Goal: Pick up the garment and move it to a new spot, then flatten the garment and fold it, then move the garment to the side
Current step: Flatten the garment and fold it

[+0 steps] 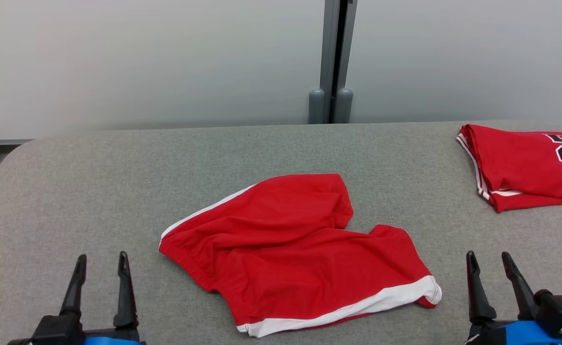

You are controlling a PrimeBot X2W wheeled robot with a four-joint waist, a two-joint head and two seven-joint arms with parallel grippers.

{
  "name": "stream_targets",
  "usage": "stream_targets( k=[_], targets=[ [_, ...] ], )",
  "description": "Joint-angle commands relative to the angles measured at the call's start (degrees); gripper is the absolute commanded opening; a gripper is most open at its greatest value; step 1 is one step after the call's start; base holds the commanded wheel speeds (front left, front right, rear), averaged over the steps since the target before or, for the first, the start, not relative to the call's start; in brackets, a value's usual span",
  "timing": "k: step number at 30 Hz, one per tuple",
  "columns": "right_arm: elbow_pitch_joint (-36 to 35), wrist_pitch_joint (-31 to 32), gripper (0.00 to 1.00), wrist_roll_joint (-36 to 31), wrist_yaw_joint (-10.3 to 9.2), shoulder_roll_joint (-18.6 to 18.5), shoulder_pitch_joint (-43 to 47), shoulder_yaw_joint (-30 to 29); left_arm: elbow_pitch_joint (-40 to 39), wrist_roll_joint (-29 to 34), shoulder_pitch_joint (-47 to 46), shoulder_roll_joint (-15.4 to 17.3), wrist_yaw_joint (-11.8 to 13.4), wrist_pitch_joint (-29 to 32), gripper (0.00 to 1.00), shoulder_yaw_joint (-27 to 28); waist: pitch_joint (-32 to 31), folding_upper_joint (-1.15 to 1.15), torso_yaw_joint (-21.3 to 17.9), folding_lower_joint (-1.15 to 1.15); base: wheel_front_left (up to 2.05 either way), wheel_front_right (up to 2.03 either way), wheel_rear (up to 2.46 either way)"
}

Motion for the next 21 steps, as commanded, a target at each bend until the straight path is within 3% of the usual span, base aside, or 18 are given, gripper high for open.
stream_targets(
  k=[1, 10, 21],
  targets=[
    [0.5, 0.1, 1.0, -0.3, 0.02, 0.1, 0.1, 0.0, 0.0, 0.4, -0.7, -0.2, -0.6, -0.2, 1.0, -0.7, 0.1, 0.0, 0.0, 0.0, 0.0, 0.0, 0.0],
    [5.9, 0.7, 1.0, -1.2, 0.02, 0.1, -3.1, 1.9, 6.1, 1.4, -3.1, -1.9, -5.4, -0.2, 1.0, -10.4, 1.3, 0.0, 0.2, 0.0, 0.0, 0.0, 0.0],
    [13.4, 0.1, 1.0, 0.0, 0.02, -0.3, -6.8, 4.5, 16.4, -1.8, -5.0, -2.1, -6.4, -0.2, 1.0, -21.2, 2.9, 0.0, 0.2, 0.0, 0.0, 0.0, 0.0]
  ],
)
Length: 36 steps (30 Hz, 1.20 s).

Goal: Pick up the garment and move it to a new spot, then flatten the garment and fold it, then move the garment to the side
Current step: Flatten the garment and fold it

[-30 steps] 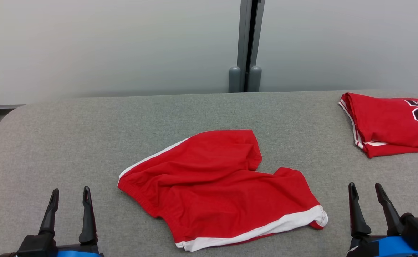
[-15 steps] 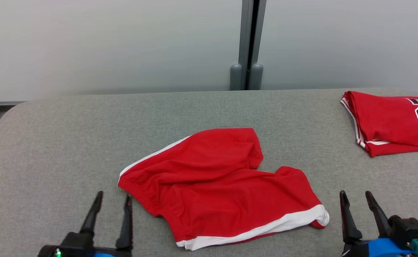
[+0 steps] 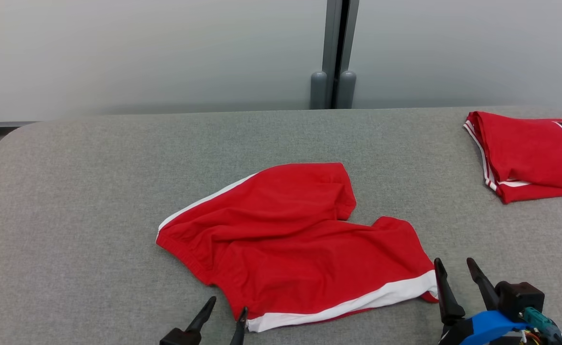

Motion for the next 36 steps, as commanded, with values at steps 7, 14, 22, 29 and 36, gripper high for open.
stream_targets(
  k=[7, 14, 22, 29, 36],
  targets=[
    [4.5, -0.4, 1.0, 0.8, 0.02, -0.2, -2.8, 1.7, 4.1, -2.9, -3.2, 0.4, -0.2, -0.2, 1.0, -6.4, 0.7, 0.0, -0.2, 0.0, 0.0, 0.0, 0.0],
    [8.5, -0.5, 1.0, 1.6, 0.02, -0.1, -5.1, 3.3, 6.3, -4.5, -5.9, 0.0, -0.2, -0.3, 1.0, -9.5, 1.5, 0.0, 0.0, 0.0, 0.0, 0.0, 0.0],
    [13.0, -0.5, 1.0, 2.3, 0.02, 0.1, -7.2, 4.7, 7.8, -5.2, -8.8, -0.7, -0.2, -0.3, 1.0, -13.2, 2.4, 0.0, 0.4, 0.0, 0.0, 0.0, 0.0],
    [15.8, -0.4, 0.37, 3.6, 0.02, 0.2, -8.5, 6.4, 9.8, -6.5, -10.7, -0.8, -0.2, -0.3, 0.59, -15.3, 2.9, 0.0, 0.4, 0.0, 0.0, 0.0, 0.0],
    [10.3, -0.5, 0.0, 4.6, 0.02, 0.2, -5.9, 7.2, 7.8, -7.7, -10.4, 0.0, -0.2, -0.3, 0.0, -14.1, 2.8, 0.0, 0.3, 0.0, 0.0, 0.0, 0.0]
  ],
)
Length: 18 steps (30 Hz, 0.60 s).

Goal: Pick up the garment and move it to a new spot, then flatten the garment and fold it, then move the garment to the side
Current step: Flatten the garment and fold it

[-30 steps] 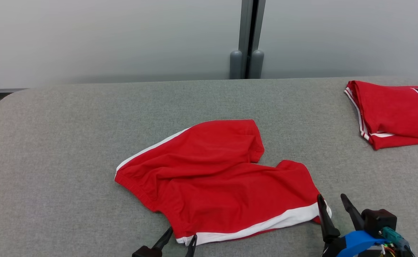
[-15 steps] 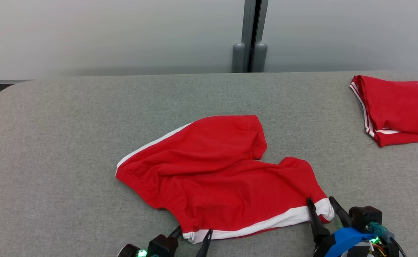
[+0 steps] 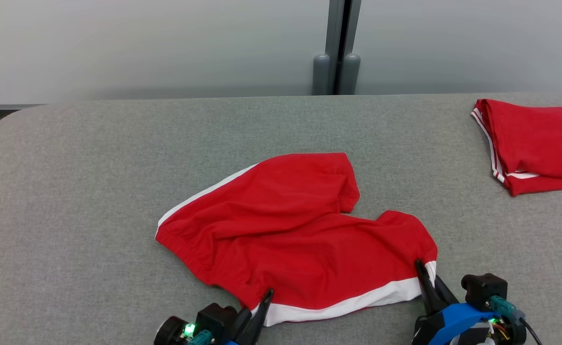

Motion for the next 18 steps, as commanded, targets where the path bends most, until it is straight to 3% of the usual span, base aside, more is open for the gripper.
stream_targets(
  k=[1, 11, 14, 18],
  targets=[
    [-0.8, -0.2, 0.0, 0.0, 0.03, 0.0, 0.6, 0.4, -0.6, 0.1, 0.0, 0.3, -0.1, -0.3, 0.0, 0.3, -0.1, 0.0, 0.0, 0.0, 0.0, 0.0, 0.0],
    [-13.8, -0.2, 0.0, -0.1, 0.03, -1.8, -0.1, 2.5, -10.9, 1.6, -3.1, 3.7, -0.1, -0.3, 0.0, 6.4, 1.3, 0.0, -0.6, 0.0, 0.0, 0.0, 0.0],
    [-16.0, -0.2, 0.0, 0.6, 0.03, -2.7, -4.5, 4.0, -12.8, 1.3, -7.5, 5.0, -0.1, -0.3, 0.0, 7.5, 2.8, 0.0, -1.2, 0.0, 0.0, 0.0, 0.0],
    [-17.3, -0.2, 0.0, 0.2, 0.03, -4.5, -17.0, 6.9, -14.8, -0.3, -19.7, 7.5, -0.1, 0.6, 0.0, 8.5, 7.1, 0.0, -2.3, 0.0, 0.0, 0.0, 0.0]
  ],
)
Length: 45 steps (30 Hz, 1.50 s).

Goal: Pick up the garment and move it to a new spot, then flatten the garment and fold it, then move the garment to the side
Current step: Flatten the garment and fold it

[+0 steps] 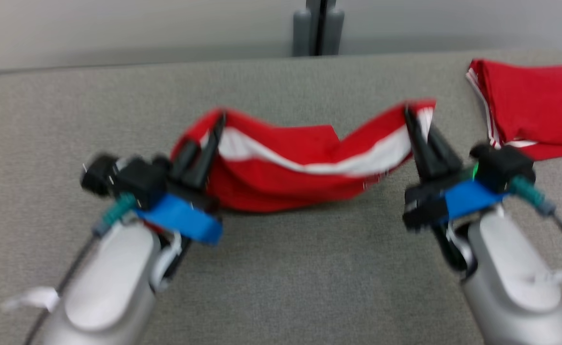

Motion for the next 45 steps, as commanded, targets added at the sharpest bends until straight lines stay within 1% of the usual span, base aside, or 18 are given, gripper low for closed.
stream_targets(
  k=[1, 3, 4, 8, 10, 14, 18, 22, 27, 30, 37, 39, 45],
  targets=[
    [0.0, 0.0, 0.0, 0.0, 0.02, -0.6, -3.4, 0.2, -0.5, -0.6, -3.4, 0.7, -0.1, 0.5, 0.0, 0.1, 1.7, 0.0, 0.5, -0.01, 0.0, 0.0, 0.0],
    [0.7, 0.4, 0.0, 0.2, 0.02, -1.4, -10.4, 0.8, -0.8, -2.2, -9.9, 1.6, -0.1, 1.6, 0.0, 0.6, 4.2, 0.0, 0.4, -0.01, 0.0, 0.0, 0.0],
    [1.1, 0.8, 0.0, 0.2, 0.02, -1.7, -14.0, 1.0, -0.8, -2.1, -13.7, 2.5, -0.1, 2.2, 0.0, 0.6, 5.6, 0.0, 0.4, -0.01, 0.0, 0.0, 0.0],
    [3.2, 2.2, 0.0, 0.8, 0.02, -2.5, -28.0, 0.1, 0.6, -4.0, -28.3, 3.7, -0.1, 4.0, 0.0, 0.1, 11.1, 0.0, 0.5, -0.01, 0.0, 0.0, 0.0],
    [5.0, 2.7, 0.0, 1.5, 0.02, -2.7, -34.6, -0.7, 2.2, -5.0, -35.0, 3.6, -0.1, 4.3, 0.0, -0.5, 13.3, 0.0, 0.6, -0.01, 0.0, 0.0, 0.0],
    [8.6, 3.1, 0.0, 0.5, 0.02, -3.9, -46.2, -0.5, 5.8, -6.6, -47.6, 3.3, -0.1, 3.3, 0.0, -1.8, 16.8, 0.0, 0.5, -0.01, 0.0, 0.0, 0.0],
    [12.3, 2.2, 0.0, -0.1, 0.02, -4.1, -54.4, -0.8, 9.6, -8.5, -56.2, 2.4, -0.1, 1.5, 0.0, -2.9, 18.5, 0.0, 0.3, -0.01, 0.0, 0.0, 0.0],
    [16.1, 1.3, 0.0, -0.3, 0.02, -3.7, -57.1, 0.3, 12.1, -9.9, -59.0, 2.1, -0.1, 0.1, 0.0, -4.6, 18.9, 0.0, 0.3, -0.01, 0.0, 0.0, 0.0],
    [19.9, 0.2, 0.0, 0.9, 0.02, -3.4, -52.4, 2.3, 12.9, -11.5, -53.2, 2.1, -0.1, -0.7, 0.0, -7.1, 19.3, 0.0, 0.3, -0.01, 0.0, 0.0, 0.0],
    [20.2, -0.2, 0.0, 1.4, 0.02, -3.3, -47.8, 2.9, 11.7, -11.5, -46.4, 1.4, -0.1, -0.8, 0.0, -7.0, 19.5, 0.0, 0.5, -0.01, 0.0, 0.0, 0.0],
    [13.1, -0.2, 0.0, 2.0, 0.02, -2.3, -29.8, 2.3, 5.7, -8.6, -25.6, 0.9, 1.6, -0.9, 0.0, -3.3, 17.6, 0.0, -0.3, -0.01, 0.0, 0.0, 0.0],
    [10.9, -0.2, 0.0, 2.1, 0.02, -2.0, -24.2, 1.7, 3.3, -7.8, -19.1, 0.4, 2.3, -0.9, 0.0, -2.4, 16.2, 0.0, -0.6, -0.01, 0.0, 0.0, 0.0],
    [5.7, -0.2, 0.0, 2.5, 0.02, -2.5, -8.5, 1.7, -0.7, -5.9, -1.9, -0.6, 2.5, -0.9, 0.0, -0.5, 10.9, 0.0, -1.1, -0.01, 0.0, 0.0, 0.0]
  ],
)
